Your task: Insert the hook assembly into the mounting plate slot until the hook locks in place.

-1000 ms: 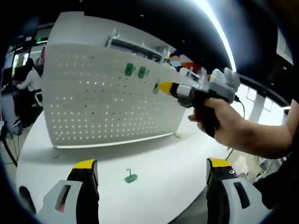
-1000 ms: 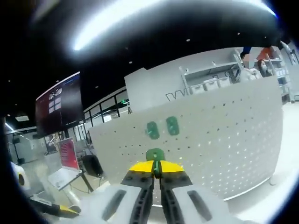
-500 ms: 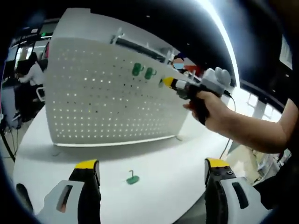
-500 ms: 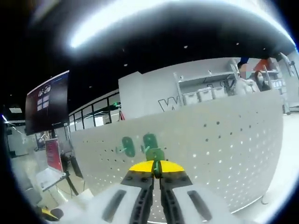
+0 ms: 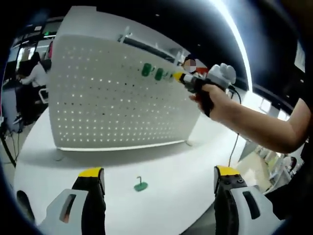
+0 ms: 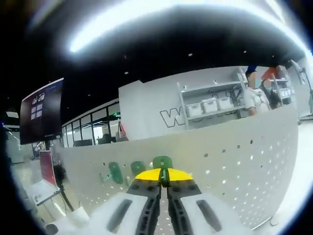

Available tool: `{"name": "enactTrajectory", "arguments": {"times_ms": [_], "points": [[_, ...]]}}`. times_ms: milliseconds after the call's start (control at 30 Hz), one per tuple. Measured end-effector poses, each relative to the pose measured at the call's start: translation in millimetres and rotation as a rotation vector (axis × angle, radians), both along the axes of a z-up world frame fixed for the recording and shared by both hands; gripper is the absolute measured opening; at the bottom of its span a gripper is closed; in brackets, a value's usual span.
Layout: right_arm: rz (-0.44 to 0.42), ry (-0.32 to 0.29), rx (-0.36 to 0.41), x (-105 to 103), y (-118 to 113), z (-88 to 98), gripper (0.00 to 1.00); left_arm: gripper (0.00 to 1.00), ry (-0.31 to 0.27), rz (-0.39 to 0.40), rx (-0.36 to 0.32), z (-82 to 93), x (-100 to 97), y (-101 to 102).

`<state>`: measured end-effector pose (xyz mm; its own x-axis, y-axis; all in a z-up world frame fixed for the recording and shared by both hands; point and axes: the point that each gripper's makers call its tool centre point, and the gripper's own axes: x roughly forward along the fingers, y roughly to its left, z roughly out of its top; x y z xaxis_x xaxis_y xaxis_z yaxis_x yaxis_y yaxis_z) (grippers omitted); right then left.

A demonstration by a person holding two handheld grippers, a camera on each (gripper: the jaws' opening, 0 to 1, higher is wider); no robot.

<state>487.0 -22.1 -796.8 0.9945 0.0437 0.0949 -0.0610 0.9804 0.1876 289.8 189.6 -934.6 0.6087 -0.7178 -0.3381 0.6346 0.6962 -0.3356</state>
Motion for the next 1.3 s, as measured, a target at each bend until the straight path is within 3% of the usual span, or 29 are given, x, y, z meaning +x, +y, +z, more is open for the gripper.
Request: {"name": "enactTrajectory", "arguments": {"times_ms": [367, 767, 1000, 1300], "points": [[-0.029, -0.002, -0.021, 4, 2, -2.3, 0.0, 0.92, 0.013, -0.002, 0.012, -6.3, -2.5, 3], [-0.086, -0.005, 0.013, 10, -7, -6.0, 0.0, 0.92, 0.026, 0.045, 0.013, -10.4, 3.2, 15], [-0.105, 0.009, -0.023, 12, -4, -9.0, 0.0, 0.92, 0.034, 0.048, 0.012, -13.2, 1.1, 16], [-0.107, 0.04, 0.004, 11, -7, -11.2, 0.05, 0.91, 0.043, 0.048, 0.012, -14.2, -3.6, 17]]}}
